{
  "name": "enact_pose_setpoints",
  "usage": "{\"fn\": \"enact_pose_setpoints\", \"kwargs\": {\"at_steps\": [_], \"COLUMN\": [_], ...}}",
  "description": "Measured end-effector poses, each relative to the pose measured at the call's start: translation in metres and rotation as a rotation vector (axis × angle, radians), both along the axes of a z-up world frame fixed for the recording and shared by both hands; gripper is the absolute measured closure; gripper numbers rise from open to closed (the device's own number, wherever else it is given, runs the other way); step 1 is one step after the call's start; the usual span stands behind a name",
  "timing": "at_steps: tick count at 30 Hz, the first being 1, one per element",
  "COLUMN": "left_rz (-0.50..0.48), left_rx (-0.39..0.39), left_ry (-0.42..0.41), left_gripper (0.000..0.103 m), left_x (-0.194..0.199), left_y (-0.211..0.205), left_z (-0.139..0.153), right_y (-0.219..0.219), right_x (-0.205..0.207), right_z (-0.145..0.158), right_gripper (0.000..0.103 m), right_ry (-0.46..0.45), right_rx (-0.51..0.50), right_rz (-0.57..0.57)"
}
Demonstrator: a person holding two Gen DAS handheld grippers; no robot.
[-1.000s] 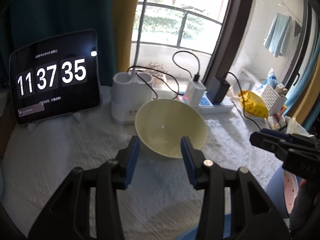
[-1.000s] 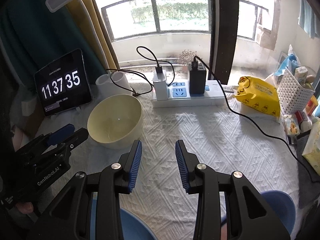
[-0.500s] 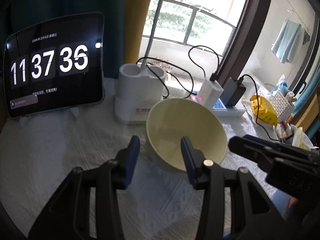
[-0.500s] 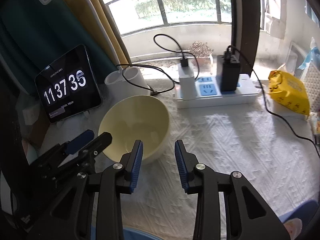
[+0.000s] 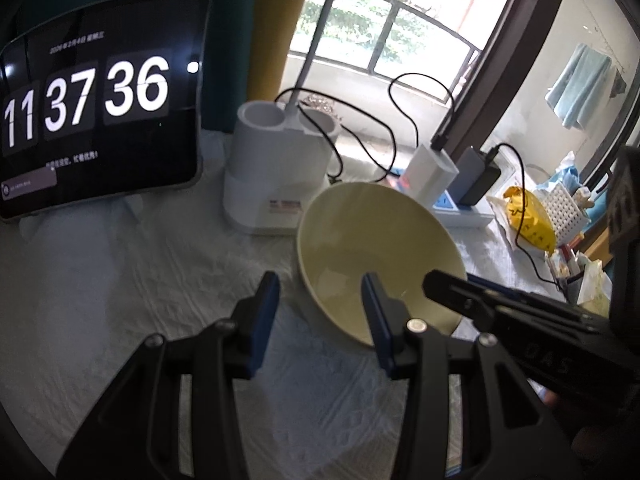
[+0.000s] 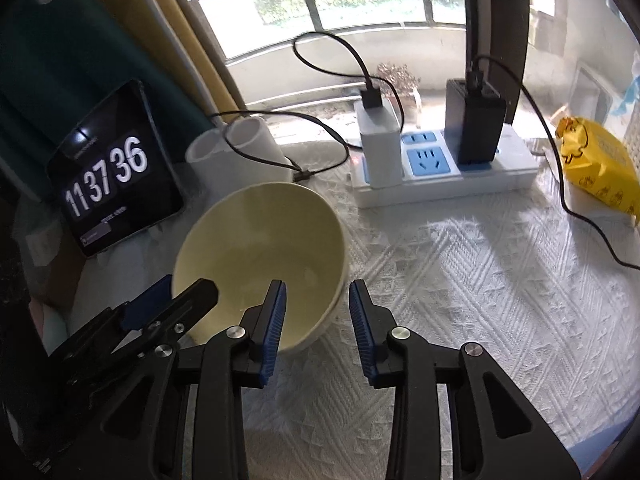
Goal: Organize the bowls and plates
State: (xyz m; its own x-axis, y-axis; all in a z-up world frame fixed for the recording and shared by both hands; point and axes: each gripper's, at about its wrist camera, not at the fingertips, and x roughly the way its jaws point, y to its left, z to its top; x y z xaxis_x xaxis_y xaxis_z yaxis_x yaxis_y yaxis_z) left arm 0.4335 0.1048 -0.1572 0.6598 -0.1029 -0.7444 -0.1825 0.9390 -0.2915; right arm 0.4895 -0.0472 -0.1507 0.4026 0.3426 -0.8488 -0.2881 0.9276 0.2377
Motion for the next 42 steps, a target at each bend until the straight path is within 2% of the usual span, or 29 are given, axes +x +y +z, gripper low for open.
{"fn": "enact_pose_setpoints", "kwargs": {"at_steps": [9,14,16,24,33,42], "left_rz": [0.000,-0.027,-0.035,-0.043,-0.051,-0.056], "left_rx": [-0.008,-0.026,-0.012,0.043,0.066,0.087], "left_ry": [0.042,0.043,0.044,0.027,0.004,-0.038], "left_gripper": [0.060,0.063,0.065,0.068,0.068,0.068], "left_x": [0.009,0.010,0.011,0.007,0.000,-0.014], "left_y": [0.001,0.001,-0.002,-0.009,-0.017,-0.026], "left_z": [-0.008,-0.010,-0.011,-0.006,0.005,0.028], "right_y": [-0.001,0.003,0.003,0.007,0.002,-0.008], "right_x": [0.014,0.014,0.013,0.010,0.001,-0.011], "right_z": [-0.026,-0.027,-0.027,-0.027,-0.022,0.001], "right_gripper": [0.068,0.073,0.077,0.082,0.083,0.083], "right_ry": [0.089,0.077,0.069,0.052,0.048,0.013], "right_rx": [0.049,0.035,0.029,-0.015,-0.011,0.007], "right_rz": [-0.049,-0.043,-0.041,-0.047,-0.044,-0.052]}}
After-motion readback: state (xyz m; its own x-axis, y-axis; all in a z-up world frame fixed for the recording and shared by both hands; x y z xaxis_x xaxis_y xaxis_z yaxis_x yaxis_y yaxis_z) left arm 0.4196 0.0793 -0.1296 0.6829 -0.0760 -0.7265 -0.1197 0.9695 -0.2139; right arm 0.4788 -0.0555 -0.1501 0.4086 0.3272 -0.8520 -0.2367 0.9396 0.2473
